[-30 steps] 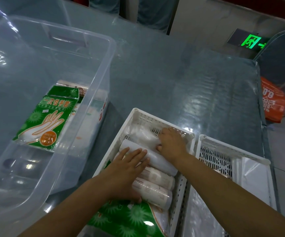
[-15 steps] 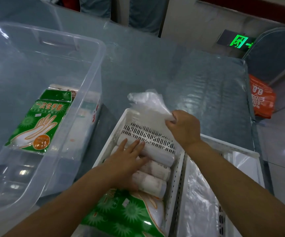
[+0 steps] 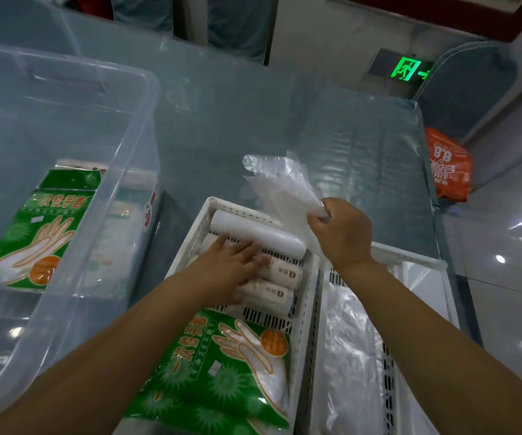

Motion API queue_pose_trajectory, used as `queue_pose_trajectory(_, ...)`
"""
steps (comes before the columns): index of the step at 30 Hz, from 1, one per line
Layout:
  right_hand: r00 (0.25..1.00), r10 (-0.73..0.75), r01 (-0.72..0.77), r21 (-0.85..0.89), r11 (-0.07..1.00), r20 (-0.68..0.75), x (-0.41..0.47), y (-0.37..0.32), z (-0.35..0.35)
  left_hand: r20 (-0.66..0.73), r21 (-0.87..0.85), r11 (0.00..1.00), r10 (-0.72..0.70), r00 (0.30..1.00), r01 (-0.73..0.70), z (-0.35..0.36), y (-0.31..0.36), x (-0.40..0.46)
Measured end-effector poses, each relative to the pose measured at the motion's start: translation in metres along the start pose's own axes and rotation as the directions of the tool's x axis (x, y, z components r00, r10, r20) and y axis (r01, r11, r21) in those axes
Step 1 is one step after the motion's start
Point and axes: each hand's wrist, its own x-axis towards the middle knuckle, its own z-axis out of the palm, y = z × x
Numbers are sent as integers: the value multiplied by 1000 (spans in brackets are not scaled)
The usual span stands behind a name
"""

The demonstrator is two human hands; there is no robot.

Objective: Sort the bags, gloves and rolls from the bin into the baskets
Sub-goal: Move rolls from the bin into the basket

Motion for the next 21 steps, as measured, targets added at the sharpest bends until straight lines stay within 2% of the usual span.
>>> queue_pose_trajectory(5,1000,5,-5,0,1000,1,-5,0,2,-1,7,1000,7,1000,-7,-3,-1,6)
queue_pose_trajectory(8,1000,-7,7,1,1000,15,-7,-2,2,-2,-45,999,-12,1000,12,-1,3,2)
queue_pose_trajectory(12,999,-36,36,9,999,21,-8,-8,3,1,-27,997,-72,997,72,-14,13,-7)
queue_pose_trajectory(16,996,-82,82,32,996,17,-6,-21,3,-135,-38,990,-142,981,138,-49,31,-33)
queue_pose_trajectory(21,985,-170,169,53,984,7,2,-54,0,-362,94,987,-90,928,132,-118,21,-100)
